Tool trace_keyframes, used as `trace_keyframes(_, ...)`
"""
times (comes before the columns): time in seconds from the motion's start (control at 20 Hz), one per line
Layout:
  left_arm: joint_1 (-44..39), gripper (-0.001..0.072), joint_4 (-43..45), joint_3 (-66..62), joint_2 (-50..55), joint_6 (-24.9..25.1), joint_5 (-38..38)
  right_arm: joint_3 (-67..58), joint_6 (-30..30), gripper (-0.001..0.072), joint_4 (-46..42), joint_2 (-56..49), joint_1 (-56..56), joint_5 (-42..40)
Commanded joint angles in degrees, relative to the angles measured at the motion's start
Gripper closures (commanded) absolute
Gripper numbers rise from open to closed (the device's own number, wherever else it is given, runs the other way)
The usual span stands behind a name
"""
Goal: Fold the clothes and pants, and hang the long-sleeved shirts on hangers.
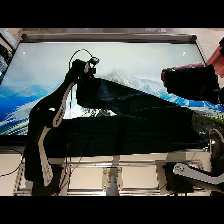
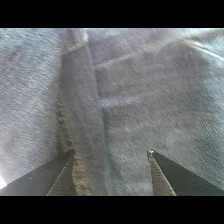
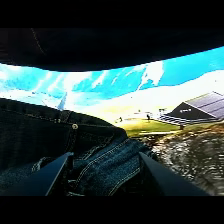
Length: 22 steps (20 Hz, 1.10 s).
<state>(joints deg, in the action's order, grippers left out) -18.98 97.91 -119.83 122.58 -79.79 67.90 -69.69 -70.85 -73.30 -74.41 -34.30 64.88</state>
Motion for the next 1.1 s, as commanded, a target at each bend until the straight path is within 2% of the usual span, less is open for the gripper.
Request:
trace_keyframes(0.0,1.0,0.0182,1.1,0.0,0.6,-3.8,-1.8,0.0,0.0,0.0234,0.0,0.0,0.1,0.0)
trace_keyframes(0.4,2.5,0.0186,0.4,0.5,1.8,-6.0,-2.2,0.0,0.0,0.0233,0.0,0.0,0.1,0.0)
trace_keyframes(0.45,2.5,0.0222,0.4,0.5,1.9,-6.6,-2.4,0.0,0.0,0.0234,0.0,0.0,0.1,0.0)
trace_keyframes(0.5,2.5,0.0321,0.4,0.5,1.9,-6.9,-2.5,0.0,0.0,0.0234,0.0,0.0,0.1,0.0)
trace_keyframes(0.55,2.5,0.0536,0.6,0.5,1.8,-6.8,-2.6,0.0,0.0,0.0234,0.0,0.0,0.1,0.0)
trace_keyframes(0.6,2.7,0.0679,0.7,0.5,1.5,-6.8,-2.5,0.0,0.0,0.0234,0.0,0.0,0.1,0.0)
trace_keyframes(0.8,6.2,0.0683,3.9,0.5,-3.5,-14.3,-0.8,0.0,-0.1,0.0234,0.0,0.0,0.1,0.2)
trace_keyframes(1.05,14.6,0.0683,2.9,0.5,-12.6,-14.5,8.3,0.0,-0.1,0.0233,0.5,0.0,0.1,1.2)
